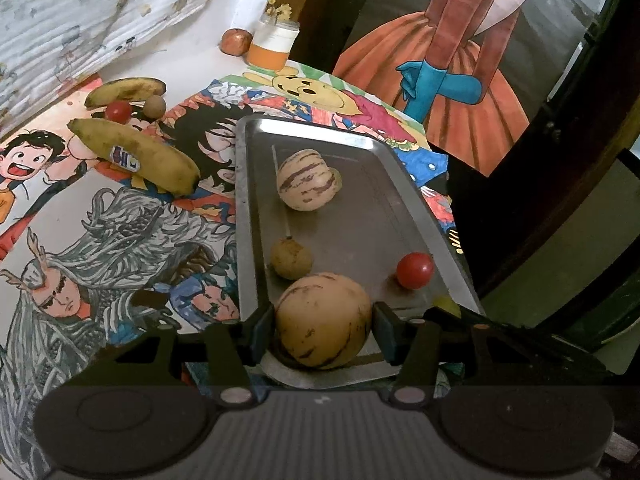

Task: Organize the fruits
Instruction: 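Carry the melon and grape over the metal tray and open both tools, then move both open tools back toward the bananas beside the tray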

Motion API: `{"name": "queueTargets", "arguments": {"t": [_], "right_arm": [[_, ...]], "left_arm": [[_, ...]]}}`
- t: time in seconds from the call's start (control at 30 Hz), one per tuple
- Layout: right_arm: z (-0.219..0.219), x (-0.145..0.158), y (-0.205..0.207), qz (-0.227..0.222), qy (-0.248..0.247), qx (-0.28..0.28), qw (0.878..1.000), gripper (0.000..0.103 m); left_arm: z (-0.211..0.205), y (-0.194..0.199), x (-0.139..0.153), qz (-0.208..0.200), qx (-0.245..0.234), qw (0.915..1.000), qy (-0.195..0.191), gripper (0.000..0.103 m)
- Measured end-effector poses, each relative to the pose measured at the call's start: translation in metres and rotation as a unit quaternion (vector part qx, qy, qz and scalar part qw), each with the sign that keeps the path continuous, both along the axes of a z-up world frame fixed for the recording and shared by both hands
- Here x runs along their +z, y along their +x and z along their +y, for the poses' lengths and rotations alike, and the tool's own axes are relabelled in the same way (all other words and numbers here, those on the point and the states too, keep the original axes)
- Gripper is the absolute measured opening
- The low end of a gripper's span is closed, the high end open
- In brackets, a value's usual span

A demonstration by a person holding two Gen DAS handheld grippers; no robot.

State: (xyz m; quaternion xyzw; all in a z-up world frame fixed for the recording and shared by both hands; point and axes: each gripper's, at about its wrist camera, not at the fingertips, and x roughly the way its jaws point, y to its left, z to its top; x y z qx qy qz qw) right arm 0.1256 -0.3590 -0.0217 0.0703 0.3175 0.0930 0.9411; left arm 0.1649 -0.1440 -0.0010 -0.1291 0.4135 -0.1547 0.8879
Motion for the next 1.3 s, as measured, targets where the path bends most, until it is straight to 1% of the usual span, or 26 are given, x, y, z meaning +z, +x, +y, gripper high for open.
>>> {"name": "queueTargets", "arguments": {"t": [0.37, 0.43, 0.63, 0.73, 0.77, 0.8, 0.83, 0.9, 0.93, 1.0, 1.1, 1.13, 1.2, 1.3], "right_arm": [[0.001, -0.003, 0.002, 0.0, -0.004, -0.001, 1.0, 0.027], [0.002, -0.003, 0.0, -0.003, -0.011, -0.003, 1.0, 0.028], [0.004, 0.0, -0.007, -0.013, -0.025, -0.008, 1.0, 0.041], [0.004, 0.002, -0.011, -0.017, -0.026, -0.009, 0.999, 0.05], [0.005, 0.003, -0.013, -0.019, -0.026, -0.009, 0.999, 0.053], [0.005, 0.004, -0.015, -0.02, -0.026, -0.009, 0.999, 0.056], [0.005, 0.005, -0.016, -0.021, -0.026, -0.01, 0.999, 0.057], [0.006, 0.008, -0.02, -0.023, -0.025, -0.011, 0.999, 0.065], [0.007, 0.01, -0.022, -0.024, -0.025, -0.012, 0.999, 0.067], [0.007, 0.013, -0.026, -0.027, -0.024, -0.014, 0.999, 0.078], [0.009, 0.017, -0.033, -0.032, -0.024, -0.018, 0.999, 0.086], [0.01, 0.019, -0.036, -0.033, -0.024, -0.019, 0.999, 0.088], [0.013, 0.022, -0.041, -0.036, -0.025, -0.021, 0.999, 0.096], [0.017, 0.026, -0.049, -0.037, -0.025, -0.021, 0.999, 0.1]], "left_arm": [[-0.001, 0.001, -0.006, -0.007, -0.004, 1.0, -0.002, 0.058], [0.0, 0.001, -0.006, -0.007, -0.004, 1.0, -0.003, 0.058], [0.0, -0.001, -0.004, -0.003, -0.004, 1.0, -0.005, 0.061], [0.002, -0.005, 0.002, -0.007, -0.003, 0.9999, -0.013, 0.07], [0.004, -0.006, 0.005, -0.01, 0.001, 0.9999, -0.012, 0.078], [0.005, -0.009, 0.008, -0.016, 0.005, 0.9998, -0.011, 0.081], [0.007, -0.011, 0.01, -0.021, 0.007, 0.9997, -0.011, 0.081], [0.011, -0.016, 0.014, -0.027, 0.011, 0.9995, -0.011, 0.083], [0.014, -0.018, 0.016, -0.03, 0.016, 0.9994, -0.01, 0.085], [0.017, -0.023, 0.019, -0.036, 0.024, 0.999, -0.001, 0.092], [0.024, -0.033, 0.023, -0.051, 0.041, 0.9978, 0.013, 0.1], [0.026, -0.036, 0.024, -0.056, 0.045, 0.9973, 0.018, 0.1], [0.03, -0.042, 0.026, -0.062, 0.053, 0.9962, 0.03, 0.102], [0.037, -0.053, 0.027, -0.073, 0.067, 0.9938, 0.051, 0.102]]}}
